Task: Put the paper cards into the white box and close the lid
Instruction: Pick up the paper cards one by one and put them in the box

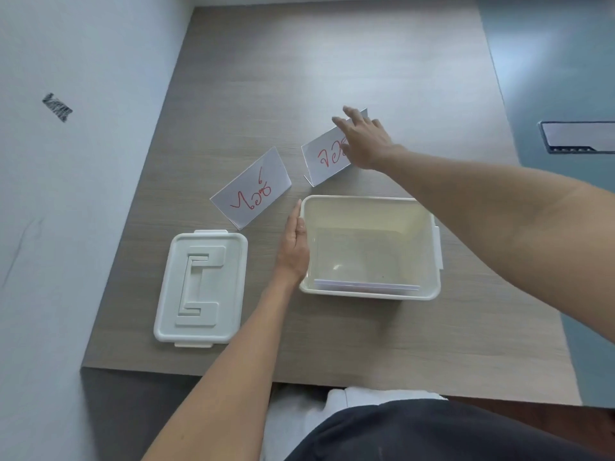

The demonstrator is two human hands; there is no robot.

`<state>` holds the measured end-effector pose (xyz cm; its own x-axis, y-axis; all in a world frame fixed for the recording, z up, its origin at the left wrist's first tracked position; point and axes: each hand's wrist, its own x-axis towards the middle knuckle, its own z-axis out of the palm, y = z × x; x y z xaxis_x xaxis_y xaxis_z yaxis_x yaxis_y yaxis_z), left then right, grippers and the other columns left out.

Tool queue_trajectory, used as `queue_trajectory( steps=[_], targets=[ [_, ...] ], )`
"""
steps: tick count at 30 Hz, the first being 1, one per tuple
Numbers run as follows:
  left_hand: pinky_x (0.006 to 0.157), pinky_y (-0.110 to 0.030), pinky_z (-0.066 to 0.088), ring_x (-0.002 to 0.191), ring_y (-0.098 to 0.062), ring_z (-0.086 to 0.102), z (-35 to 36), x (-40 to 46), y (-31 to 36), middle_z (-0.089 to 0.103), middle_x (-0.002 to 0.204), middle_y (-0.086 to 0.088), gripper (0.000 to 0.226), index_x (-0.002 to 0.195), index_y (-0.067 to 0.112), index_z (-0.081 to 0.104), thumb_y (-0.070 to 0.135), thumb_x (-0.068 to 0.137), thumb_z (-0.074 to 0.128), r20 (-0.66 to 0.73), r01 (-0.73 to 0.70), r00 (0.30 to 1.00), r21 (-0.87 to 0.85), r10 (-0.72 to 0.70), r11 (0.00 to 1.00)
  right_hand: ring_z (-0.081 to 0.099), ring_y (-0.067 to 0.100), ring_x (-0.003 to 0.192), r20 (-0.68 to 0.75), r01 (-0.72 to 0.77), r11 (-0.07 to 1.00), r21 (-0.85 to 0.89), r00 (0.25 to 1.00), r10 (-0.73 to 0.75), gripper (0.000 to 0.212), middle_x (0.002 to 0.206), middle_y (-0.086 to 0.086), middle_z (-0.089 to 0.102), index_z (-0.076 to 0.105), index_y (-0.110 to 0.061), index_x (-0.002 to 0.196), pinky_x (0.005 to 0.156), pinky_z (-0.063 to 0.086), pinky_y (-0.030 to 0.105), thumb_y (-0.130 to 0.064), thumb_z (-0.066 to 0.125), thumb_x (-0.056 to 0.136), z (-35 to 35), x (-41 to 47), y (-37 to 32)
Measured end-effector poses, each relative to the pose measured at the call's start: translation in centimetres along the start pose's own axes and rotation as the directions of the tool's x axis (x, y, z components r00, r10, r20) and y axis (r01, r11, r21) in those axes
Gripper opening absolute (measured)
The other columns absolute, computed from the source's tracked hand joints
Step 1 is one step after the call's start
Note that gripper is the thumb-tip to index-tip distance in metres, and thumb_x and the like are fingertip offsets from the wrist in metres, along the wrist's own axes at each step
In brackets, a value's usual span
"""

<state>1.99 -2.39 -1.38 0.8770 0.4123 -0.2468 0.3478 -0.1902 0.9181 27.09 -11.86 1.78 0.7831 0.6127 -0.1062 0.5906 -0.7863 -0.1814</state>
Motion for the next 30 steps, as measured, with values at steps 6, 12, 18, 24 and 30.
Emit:
queue_trajectory(
  steps=[6,12,18,24,30],
  targets=[
    [0.107,-0.009,0.015,0.145,0.001,0.023,-0.2,0.1,-0.2,0.028,0.16,0.014,0.047,0.155,0.031,0.026,0.032,0.109,0.023,0.008,0.017,1.0,0.026,-0.017,1.0,0.037,0.036,0.133,0.02,0.058,0.986,-0.153,0.998,-0.056,0.057,0.14,0.017,0.044,0.039,-0.014,0.145,0.108,0.028,0.043,-0.012,0.06,0.092,1.9,2.9,-1.1],
    [0.108,-0.01,0.016,0.137,0.008,0.024,-0.1,0.2,-0.4,0.031,0.159,0.013,0.046,0.154,0.03,0.028,0.031,0.108,0.024,0.001,0.007,1.0,0.006,-0.007,1.0,0.063,0.034,0.103,0.082,0.193,0.965,-0.178,0.98,-0.181,0.023,0.114,0.014,0.062,0.064,-0.01,0.113,0.081,0.036,0.036,-0.004,0.054,0.092,1.2,2.8,-0.9],
    [0.111,-0.015,0.017,0.136,0.008,0.024,0.0,0.1,-0.4,0.03,0.159,0.012,0.046,0.155,0.029,0.028,0.032,0.109,0.024,0.007,-0.008,1.0,-0.012,0.008,1.0,0.061,0.037,0.096,0.023,0.194,0.974,-0.116,0.981,-0.193,0.02,0.108,0.014,0.061,0.063,-0.009,0.109,0.069,0.036,0.034,-0.005,0.049,0.096,-2.1,0.3,0.5],
    [0.11,-0.017,0.017,0.142,0.0,0.026,-0.1,-0.2,-0.2,0.031,0.159,0.01,0.047,0.155,0.026,0.028,0.033,0.108,0.024,-0.002,-0.01,1.0,-0.012,0.01,1.0,0.057,0.036,0.104,-0.127,0.253,0.956,-0.149,0.954,-0.273,0.021,0.113,0.015,0.06,0.06,-0.007,0.116,0.081,0.037,0.037,-0.011,0.049,0.098,-6.4,-4.0,-1.2],
    [0.118,-0.022,0.015,0.147,-0.002,0.021,0.1,-0.8,-0.2,0.027,0.161,0.013,0.049,0.156,0.028,0.025,0.036,0.108,0.021,0.029,-0.031,0.999,0.018,0.031,0.999,0.059,0.035,0.09,-0.167,0.239,0.968,-0.075,0.954,-0.249,0.018,0.102,0.011,0.062,0.061,-0.008,0.101,0.069,0.033,0.033,-0.01,0.047,0.09,-9.6,-10.4,-3.4]
  ],
)
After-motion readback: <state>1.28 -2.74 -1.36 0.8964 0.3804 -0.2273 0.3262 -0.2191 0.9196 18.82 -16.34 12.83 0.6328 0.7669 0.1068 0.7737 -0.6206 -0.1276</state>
